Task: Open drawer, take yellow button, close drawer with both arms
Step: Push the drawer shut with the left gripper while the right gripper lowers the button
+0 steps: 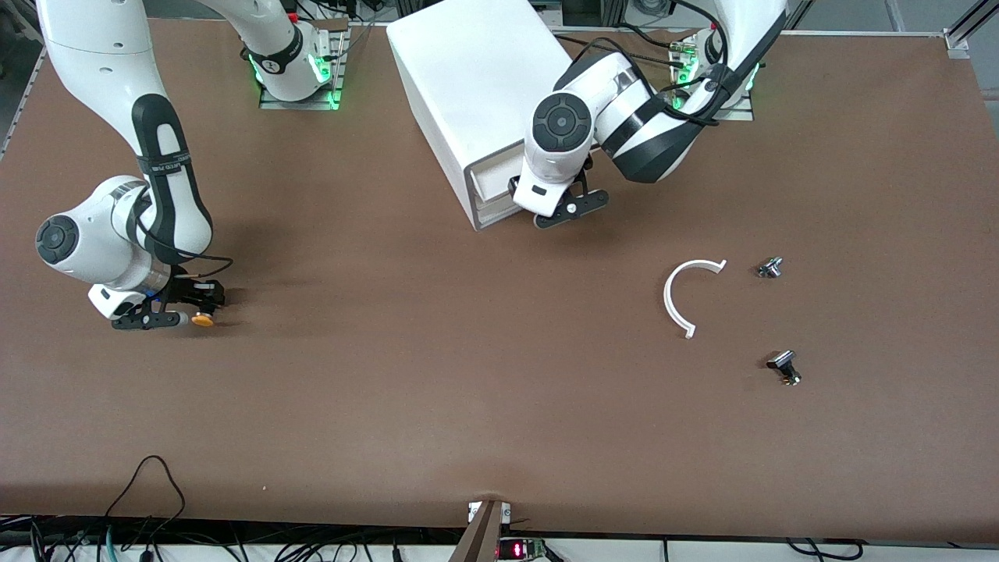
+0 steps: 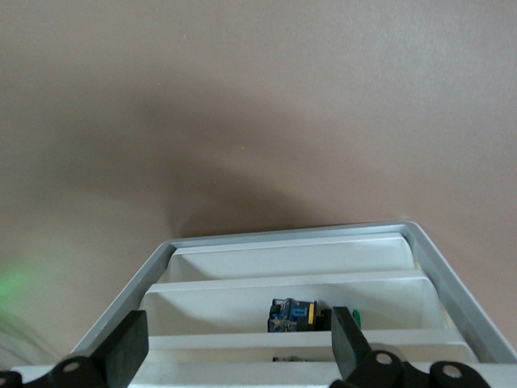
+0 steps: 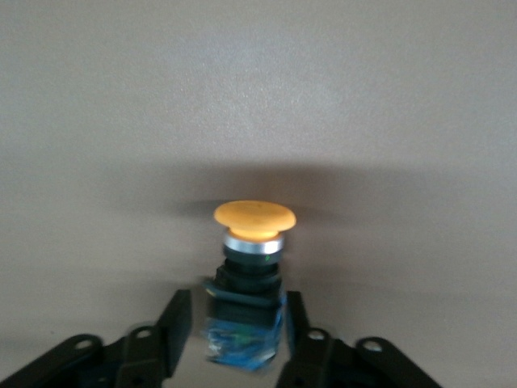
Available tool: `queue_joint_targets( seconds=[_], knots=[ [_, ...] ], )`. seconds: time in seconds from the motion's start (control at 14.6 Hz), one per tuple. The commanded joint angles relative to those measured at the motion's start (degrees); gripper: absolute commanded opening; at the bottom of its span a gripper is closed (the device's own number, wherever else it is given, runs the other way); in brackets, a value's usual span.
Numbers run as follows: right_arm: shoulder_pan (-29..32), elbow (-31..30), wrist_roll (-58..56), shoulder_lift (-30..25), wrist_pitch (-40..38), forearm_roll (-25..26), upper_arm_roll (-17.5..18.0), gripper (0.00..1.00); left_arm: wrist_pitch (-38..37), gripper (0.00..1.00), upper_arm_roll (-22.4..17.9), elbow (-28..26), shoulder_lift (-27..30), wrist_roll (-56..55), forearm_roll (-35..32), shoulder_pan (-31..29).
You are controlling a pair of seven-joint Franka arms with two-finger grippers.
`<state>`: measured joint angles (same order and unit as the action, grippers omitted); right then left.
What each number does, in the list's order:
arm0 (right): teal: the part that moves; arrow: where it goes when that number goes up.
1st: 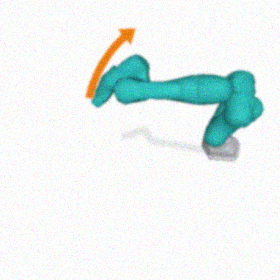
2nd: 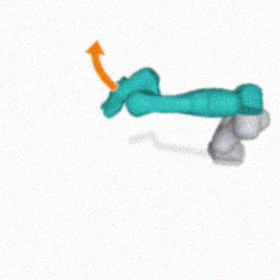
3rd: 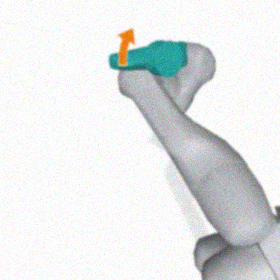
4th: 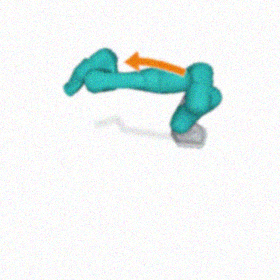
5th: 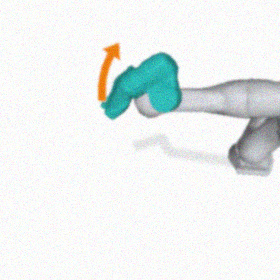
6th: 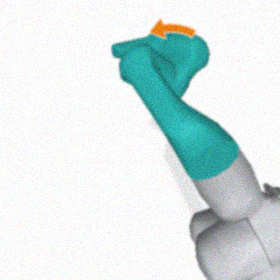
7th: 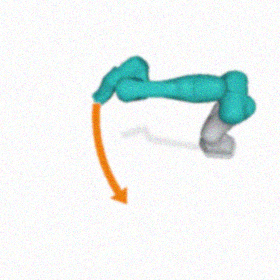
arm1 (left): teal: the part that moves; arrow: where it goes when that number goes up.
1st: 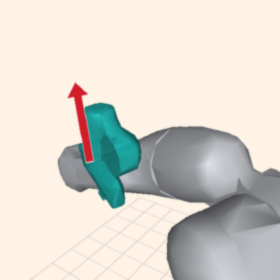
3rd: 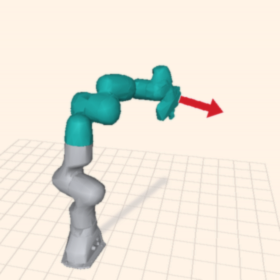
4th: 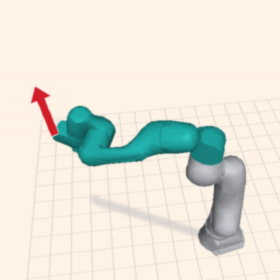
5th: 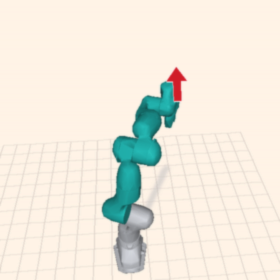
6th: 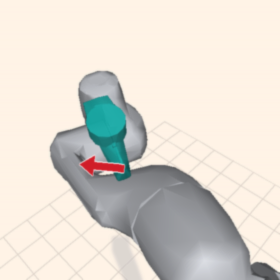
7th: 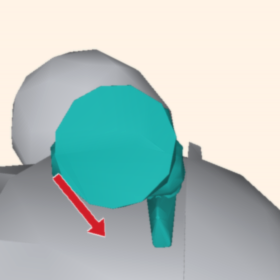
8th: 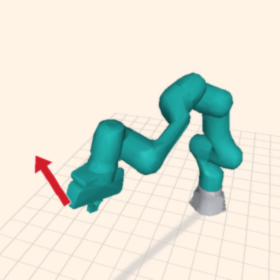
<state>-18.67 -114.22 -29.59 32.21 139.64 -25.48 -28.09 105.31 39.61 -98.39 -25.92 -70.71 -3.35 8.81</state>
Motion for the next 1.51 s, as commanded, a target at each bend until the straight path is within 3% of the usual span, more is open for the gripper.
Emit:
queue_joint_targets(
  seconds=[0.0,0.48,0.89,1.1,1.44],
  knots=[
    [0.0,0.8,-1.6,-0.2,0.3,-1.4,0.3,0.97,0.0,1.0,1.1,-2.1,1.5,-0.6,1.7,0.5],
    [-2.0,1.2,-0.9,-4.9,-1.0,-1.1,0.1,0.99,0.1,1.0,2.3,-2.2,1.3,-0.4,3.0,0.6],
    [-5.8,2.4,-0.1,-9.7,-5.8,3.5,-1.9,0.99,0.2,1.0,2.3,-2.0,0.4,0.3,3.0,1.6],
    [-7.1,8.6,7.5,-10.7,-14.3,10.3,-2.7,0.99,0.1,1.0,2.3,-1.6,0.5,0.5,3.0,1.5],
    [-8.9,22.7,19.4,-12.3,-32.0,16.3,-2.6,0.99,-2.3,1.0,1.5,2.4,1.0,4.1,1.9,-1.6]
  ],
)
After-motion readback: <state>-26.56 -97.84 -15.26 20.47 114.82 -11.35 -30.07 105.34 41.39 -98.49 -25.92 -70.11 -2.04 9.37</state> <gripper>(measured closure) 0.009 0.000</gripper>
